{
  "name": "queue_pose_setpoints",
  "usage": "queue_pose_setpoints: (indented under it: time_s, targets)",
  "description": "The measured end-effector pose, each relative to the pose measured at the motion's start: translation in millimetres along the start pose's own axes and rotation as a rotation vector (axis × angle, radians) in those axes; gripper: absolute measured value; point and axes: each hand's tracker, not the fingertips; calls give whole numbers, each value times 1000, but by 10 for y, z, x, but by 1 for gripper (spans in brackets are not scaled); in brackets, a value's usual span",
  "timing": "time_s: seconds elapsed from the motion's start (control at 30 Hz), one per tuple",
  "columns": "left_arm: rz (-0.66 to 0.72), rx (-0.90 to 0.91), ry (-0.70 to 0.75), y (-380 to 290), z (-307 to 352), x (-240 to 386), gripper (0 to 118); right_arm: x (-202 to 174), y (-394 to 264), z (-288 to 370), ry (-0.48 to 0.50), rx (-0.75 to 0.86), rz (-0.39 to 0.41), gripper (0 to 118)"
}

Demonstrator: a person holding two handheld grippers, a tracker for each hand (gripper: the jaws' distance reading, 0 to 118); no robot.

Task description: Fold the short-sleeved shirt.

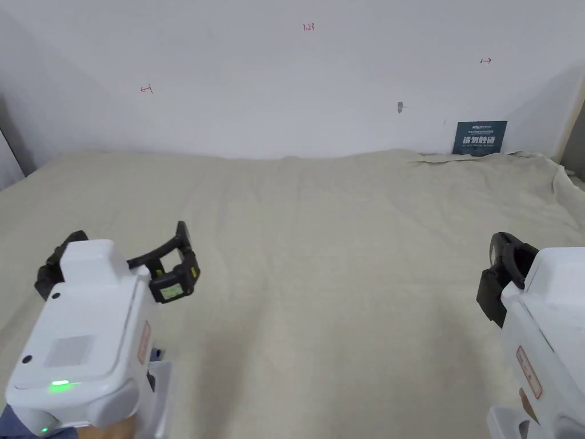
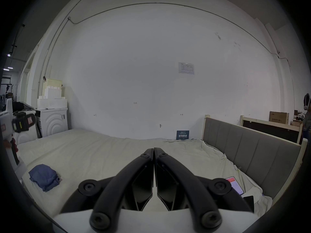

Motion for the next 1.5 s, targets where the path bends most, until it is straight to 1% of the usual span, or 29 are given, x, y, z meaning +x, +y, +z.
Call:
queue_pose_setpoints:
  time_s: [0.07, 0.2, 0.23, 0.27, 0.3, 0.43, 0.53, 0.8, 1.5]
  targets:
    - [-15, 10, -15, -85, 20, 100, 108, 15, -8, 5, -5, 3, -2, 0]
    - [-24, 14, -50, -213, 91, 281, 91, 30, -36, 16, -11, 2, 0, 1]
    - [-23, 15, -59, -242, 105, 307, 88, 31, -43, 20, -12, 1, 0, 1]
    - [-22, 19, -70, -244, 150, 351, 88, 32, -52, 25, -13, 0, 1, 1]
    - [-24, 25, -75, -275, 165, 385, 80, 32, -59, 30, -14, -1, 1, 1]
    - [-42, 9, -111, -309, 205, 491, 20, 49, -100, 20, -18, -7, -3, 1]
    - [-38, 2, -138, -317, 226, 535, 1, 19, -107, 30, -20, -8, 1, 1]
    - [-47, -4, -150, -313, 203, 634, 0, 43, -176, 0, -36, -1, 12, 1]
    - [-65, -21, -169, -329, 197, 689, 0, 23, -160, 30, -31, -4, 8, 1]
